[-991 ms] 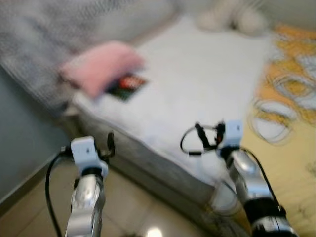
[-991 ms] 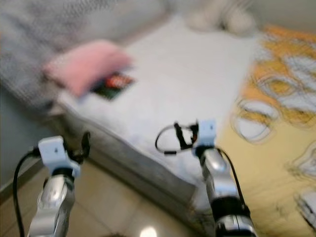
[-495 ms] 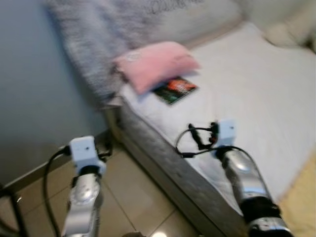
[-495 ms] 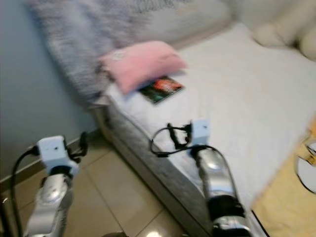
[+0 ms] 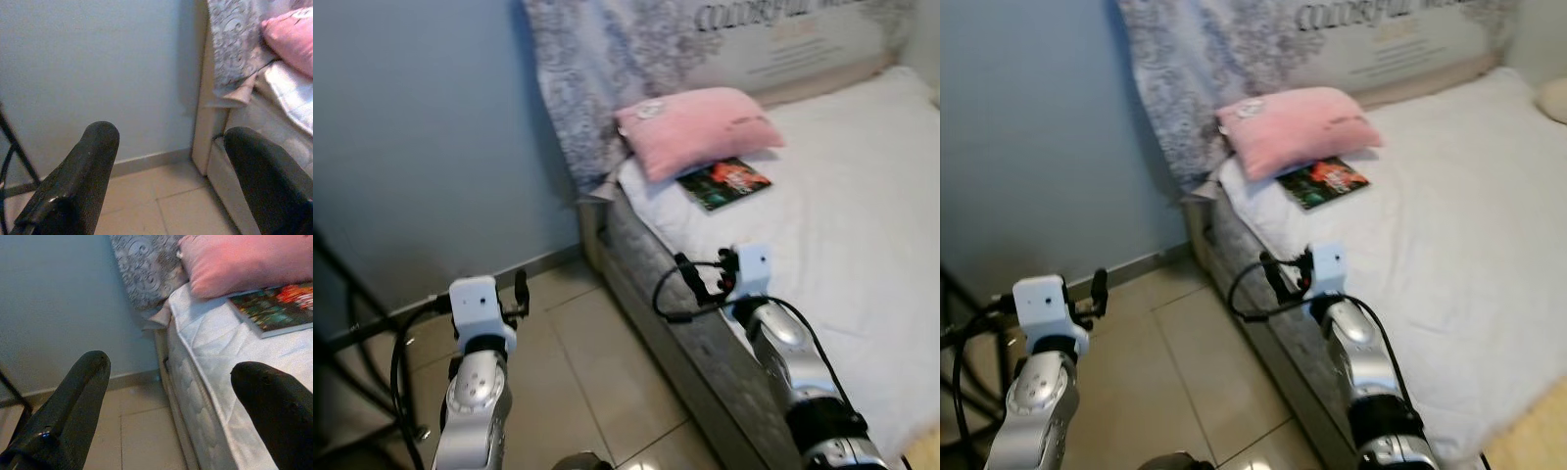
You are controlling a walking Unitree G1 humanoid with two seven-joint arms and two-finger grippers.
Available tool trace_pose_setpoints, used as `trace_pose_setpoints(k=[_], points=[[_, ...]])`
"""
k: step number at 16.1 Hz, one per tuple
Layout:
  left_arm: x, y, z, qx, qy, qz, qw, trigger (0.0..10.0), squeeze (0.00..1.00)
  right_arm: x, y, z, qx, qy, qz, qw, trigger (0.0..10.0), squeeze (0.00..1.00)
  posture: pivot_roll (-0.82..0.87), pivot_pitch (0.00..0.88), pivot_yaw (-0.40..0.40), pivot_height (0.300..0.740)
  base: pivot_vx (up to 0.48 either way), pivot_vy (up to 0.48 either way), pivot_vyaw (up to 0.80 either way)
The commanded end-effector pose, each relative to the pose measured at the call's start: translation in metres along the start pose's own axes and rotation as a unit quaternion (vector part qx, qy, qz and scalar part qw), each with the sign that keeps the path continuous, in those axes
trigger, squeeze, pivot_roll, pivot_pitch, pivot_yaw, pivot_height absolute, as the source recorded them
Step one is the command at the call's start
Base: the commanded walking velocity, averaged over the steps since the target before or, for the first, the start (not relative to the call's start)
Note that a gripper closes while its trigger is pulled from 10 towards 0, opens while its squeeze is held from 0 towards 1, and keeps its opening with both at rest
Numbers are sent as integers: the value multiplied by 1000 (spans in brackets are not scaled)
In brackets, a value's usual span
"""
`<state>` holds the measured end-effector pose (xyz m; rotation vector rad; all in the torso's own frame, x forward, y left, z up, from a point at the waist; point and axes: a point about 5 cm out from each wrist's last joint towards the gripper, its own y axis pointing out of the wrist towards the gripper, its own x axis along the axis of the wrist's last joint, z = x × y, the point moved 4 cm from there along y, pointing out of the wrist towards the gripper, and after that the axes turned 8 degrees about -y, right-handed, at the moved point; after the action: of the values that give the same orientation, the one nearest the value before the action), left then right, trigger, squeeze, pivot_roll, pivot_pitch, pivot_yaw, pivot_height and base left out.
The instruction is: Clean up the room
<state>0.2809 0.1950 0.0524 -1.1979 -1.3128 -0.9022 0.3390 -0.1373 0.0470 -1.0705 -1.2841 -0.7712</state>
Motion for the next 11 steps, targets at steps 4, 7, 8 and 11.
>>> trace_pose_setpoints(k=[4,7,8,11], points=[[10,4,-11,-28,14,-15,999,10000,0,-1,-7,-14,-21,-2,-3,1000,10000,78,-99,0,93,740,0,0,463],[25,4,-11,-24,-9,-40,999,10000,0,-4,-8,-13,-17,-5,3,1000,10000,90,-98,0,90,740,291,0,465],[26,4,-9,-10,-25,-42,999,10000,0,-5,-8,-12,-13,-6,5,1000,10000,90,-98,0,90,740,360,319,463],[25,3,-5,1,-33,-43,999,10000,0,-5,-5,-9,-3,-9,7,1000,10000,90,-88,0,84,740,312,365,463]])
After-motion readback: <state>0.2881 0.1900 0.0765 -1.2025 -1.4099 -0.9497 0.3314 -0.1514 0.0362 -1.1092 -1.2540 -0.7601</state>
